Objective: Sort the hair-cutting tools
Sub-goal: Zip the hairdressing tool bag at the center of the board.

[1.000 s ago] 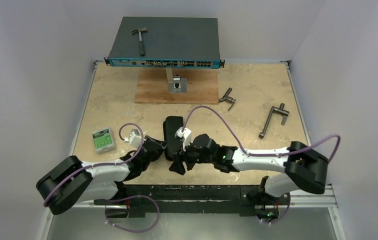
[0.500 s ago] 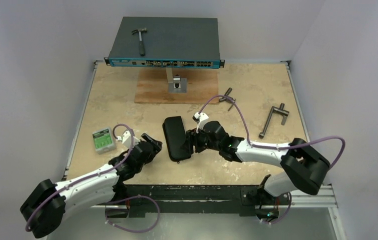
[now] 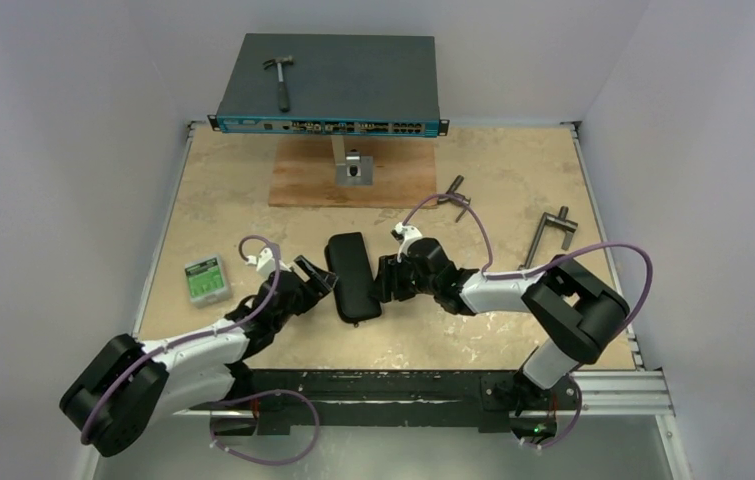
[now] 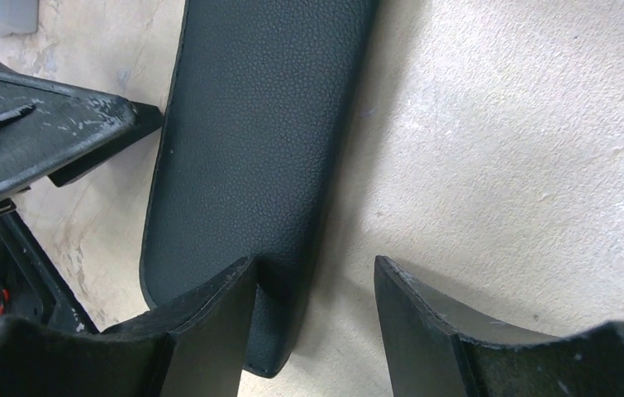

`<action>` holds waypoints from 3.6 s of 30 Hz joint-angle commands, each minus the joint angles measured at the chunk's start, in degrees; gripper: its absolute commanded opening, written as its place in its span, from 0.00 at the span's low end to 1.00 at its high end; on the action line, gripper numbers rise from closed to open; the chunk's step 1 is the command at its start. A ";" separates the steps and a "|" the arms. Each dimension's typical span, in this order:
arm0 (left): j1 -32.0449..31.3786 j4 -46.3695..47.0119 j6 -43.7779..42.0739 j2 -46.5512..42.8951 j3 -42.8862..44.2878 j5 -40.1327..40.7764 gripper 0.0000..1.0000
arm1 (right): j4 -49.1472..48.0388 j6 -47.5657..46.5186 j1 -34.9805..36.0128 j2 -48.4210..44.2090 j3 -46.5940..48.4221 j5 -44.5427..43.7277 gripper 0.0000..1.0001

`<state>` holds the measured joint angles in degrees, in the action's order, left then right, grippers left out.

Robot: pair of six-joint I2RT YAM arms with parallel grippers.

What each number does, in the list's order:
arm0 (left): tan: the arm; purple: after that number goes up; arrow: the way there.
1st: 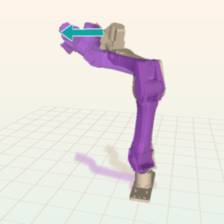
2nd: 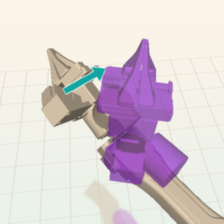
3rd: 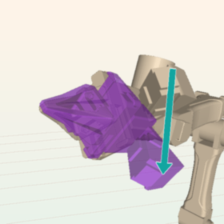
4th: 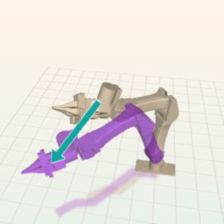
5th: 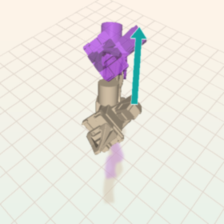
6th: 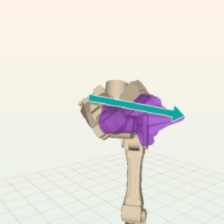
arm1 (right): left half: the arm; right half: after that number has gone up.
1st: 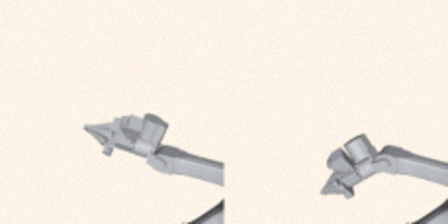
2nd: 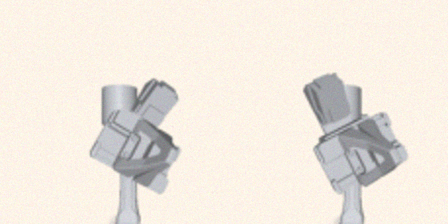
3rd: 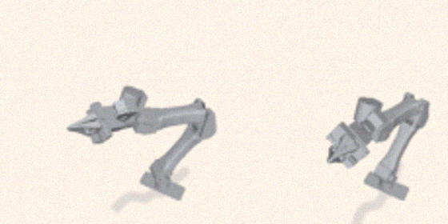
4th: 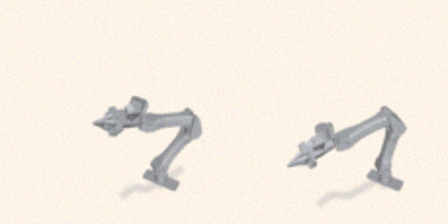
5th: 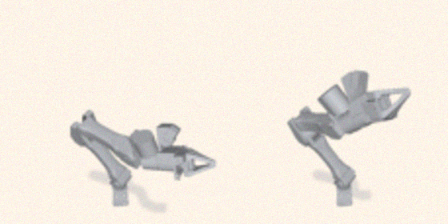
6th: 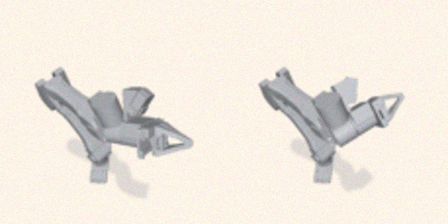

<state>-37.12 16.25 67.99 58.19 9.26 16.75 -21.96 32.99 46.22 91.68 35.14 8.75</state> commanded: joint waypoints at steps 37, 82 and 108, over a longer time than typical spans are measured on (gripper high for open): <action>1.52 24.80 -6.22 25.76 0.57 -16.49 0.19 | -5.31 1.32 -1.88 3.96 -1.11 5.92 0.51; 3.97 65.22 6.11 32.09 -8.88 -27.03 0.00 | -24.11 12.91 -9.45 9.65 -8.99 21.73 0.68; 3.77 64.89 8.84 28.31 -5.77 -27.21 0.00 | -64.03 31.57 -9.44 20.27 -11.58 34.68 0.63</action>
<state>-33.23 74.48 74.87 89.45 1.54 -10.13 -78.19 62.41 36.10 112.88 23.75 40.27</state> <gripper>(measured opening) 0.039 0.642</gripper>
